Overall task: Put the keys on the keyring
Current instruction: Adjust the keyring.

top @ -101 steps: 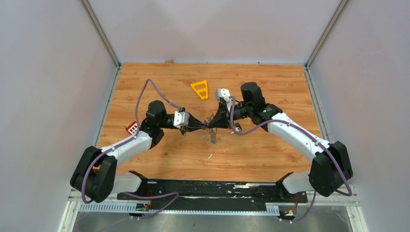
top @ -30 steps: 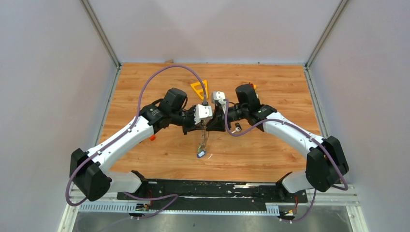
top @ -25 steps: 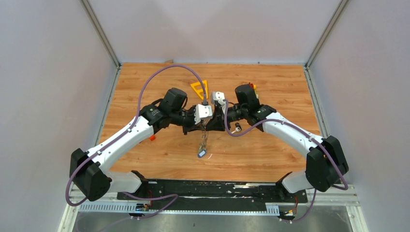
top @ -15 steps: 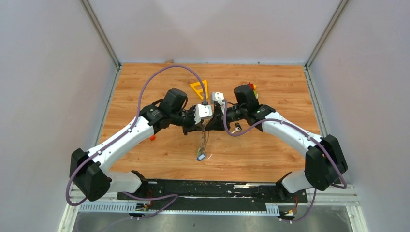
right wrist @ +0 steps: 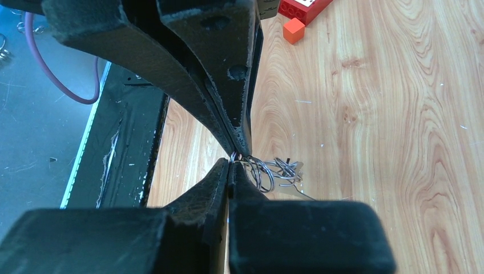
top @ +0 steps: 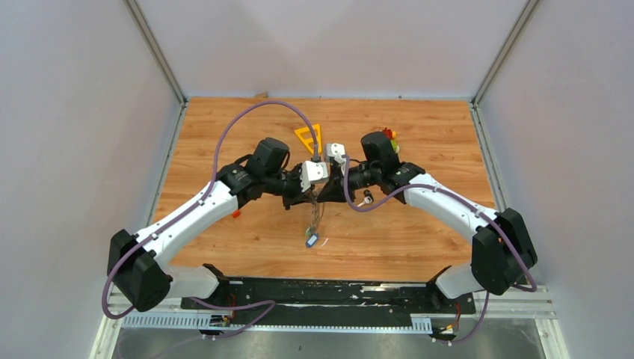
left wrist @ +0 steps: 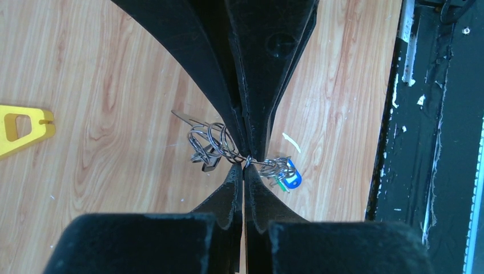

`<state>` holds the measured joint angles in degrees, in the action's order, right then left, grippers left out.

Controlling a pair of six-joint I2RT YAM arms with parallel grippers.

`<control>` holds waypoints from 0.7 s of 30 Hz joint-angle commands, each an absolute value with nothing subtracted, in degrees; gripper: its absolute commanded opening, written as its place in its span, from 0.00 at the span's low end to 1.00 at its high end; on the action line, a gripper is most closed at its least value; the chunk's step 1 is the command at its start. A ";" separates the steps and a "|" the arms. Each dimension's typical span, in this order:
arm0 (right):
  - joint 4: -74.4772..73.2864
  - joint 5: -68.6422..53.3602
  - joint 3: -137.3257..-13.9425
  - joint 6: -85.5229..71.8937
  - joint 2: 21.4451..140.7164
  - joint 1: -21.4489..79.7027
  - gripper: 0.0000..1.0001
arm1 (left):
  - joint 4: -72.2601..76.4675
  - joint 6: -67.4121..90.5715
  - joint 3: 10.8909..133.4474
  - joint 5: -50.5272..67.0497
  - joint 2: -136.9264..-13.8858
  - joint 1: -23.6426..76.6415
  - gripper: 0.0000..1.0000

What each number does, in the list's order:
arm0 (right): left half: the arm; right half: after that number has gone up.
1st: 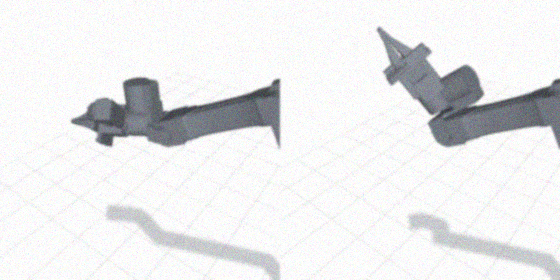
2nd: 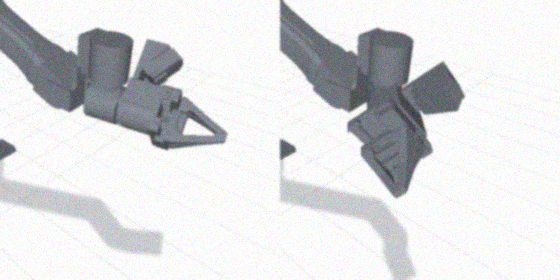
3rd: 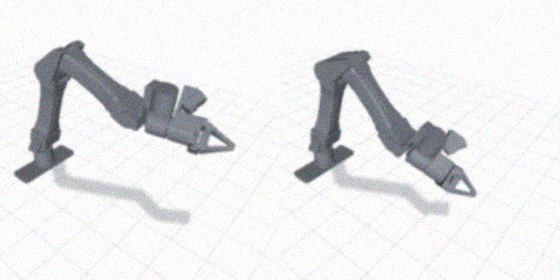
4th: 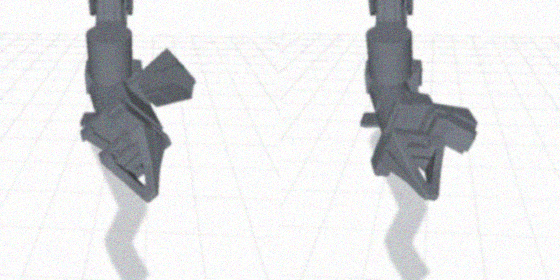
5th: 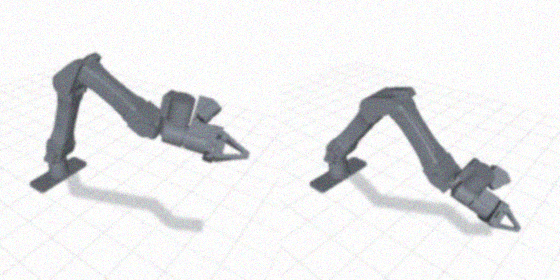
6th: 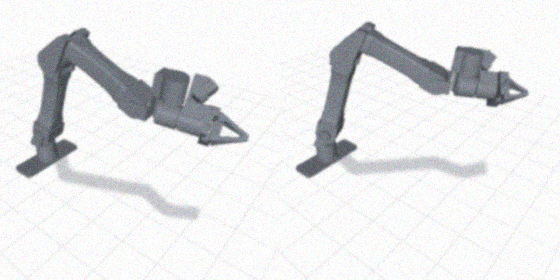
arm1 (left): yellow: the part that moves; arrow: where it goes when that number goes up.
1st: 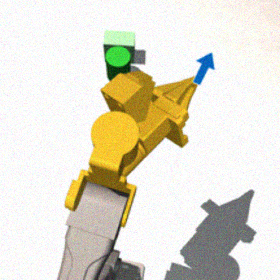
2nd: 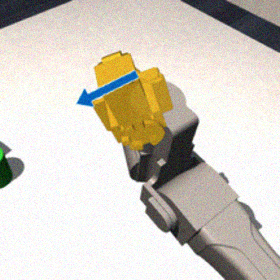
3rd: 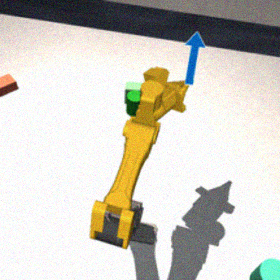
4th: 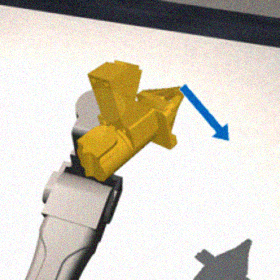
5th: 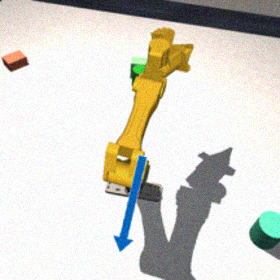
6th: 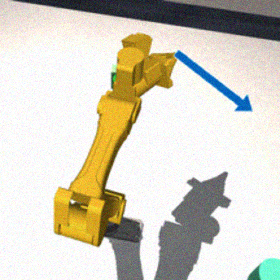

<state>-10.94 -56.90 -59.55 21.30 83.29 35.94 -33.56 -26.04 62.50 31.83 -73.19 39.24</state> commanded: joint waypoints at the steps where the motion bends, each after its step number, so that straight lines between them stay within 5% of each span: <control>1: -10.82 -56.47 -62.05 22.36 83.02 37.06 0.00 | -27.96 -24.81 62.64 33.40 -70.72 39.46 0.00; 16: -12.60 -55.82 -61.81 25.39 81.55 36.56 0.00 | -26.54 -23.74 61.75 35.21 -69.42 38.61 0.00; 21: -13.10 -55.01 -62.05 25.73 81.83 37.17 0.11 | -25.90 -23.00 61.62 35.62 -69.67 38.58 0.00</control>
